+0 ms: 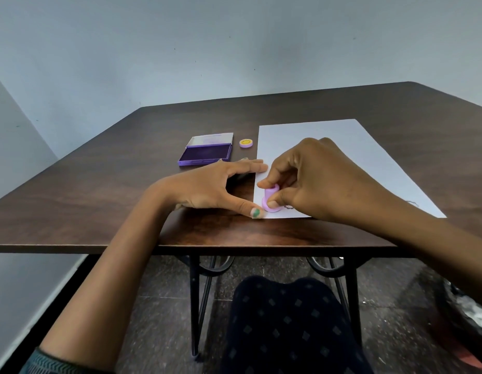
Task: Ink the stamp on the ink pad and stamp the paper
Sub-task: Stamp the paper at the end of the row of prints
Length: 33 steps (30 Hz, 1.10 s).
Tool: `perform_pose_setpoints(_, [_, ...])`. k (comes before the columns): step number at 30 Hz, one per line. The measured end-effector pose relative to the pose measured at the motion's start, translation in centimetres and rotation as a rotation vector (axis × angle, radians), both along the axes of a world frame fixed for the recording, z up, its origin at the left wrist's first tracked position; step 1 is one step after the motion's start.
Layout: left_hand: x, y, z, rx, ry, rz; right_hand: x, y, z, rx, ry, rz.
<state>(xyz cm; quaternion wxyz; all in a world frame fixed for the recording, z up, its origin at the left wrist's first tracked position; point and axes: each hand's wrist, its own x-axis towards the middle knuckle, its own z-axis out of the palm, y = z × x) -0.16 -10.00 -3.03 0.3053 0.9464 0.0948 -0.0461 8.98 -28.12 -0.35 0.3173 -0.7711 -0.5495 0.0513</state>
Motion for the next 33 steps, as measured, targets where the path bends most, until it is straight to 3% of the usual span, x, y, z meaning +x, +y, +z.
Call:
perform_pose_setpoints(21, [-0.3, -0.1, 0.2, 0.039, 0.016, -0.027, 1.6, 0.1, 0.7, -0.036, 0.088, 0.085])
perform_pose_setpoints(23, [-0.2, -0.2, 0.2, 0.044, 0.012, -0.023, 2.4, 0.1, 1.0, 0.047, 0.209, 0.072])
perform_pose_setpoints(26, [-0.2, 0.0, 0.2, 0.052, 0.02, -0.012, 4.1, 0.0, 1.2, 0.184, 0.554, 0.062])
perform_pose_setpoints(33, [-0.4, 0.0, 0.1, 0.12, 0.014, -0.001, 6.3, 0.1, 0.6, 0.245, 1.353, 0.043])
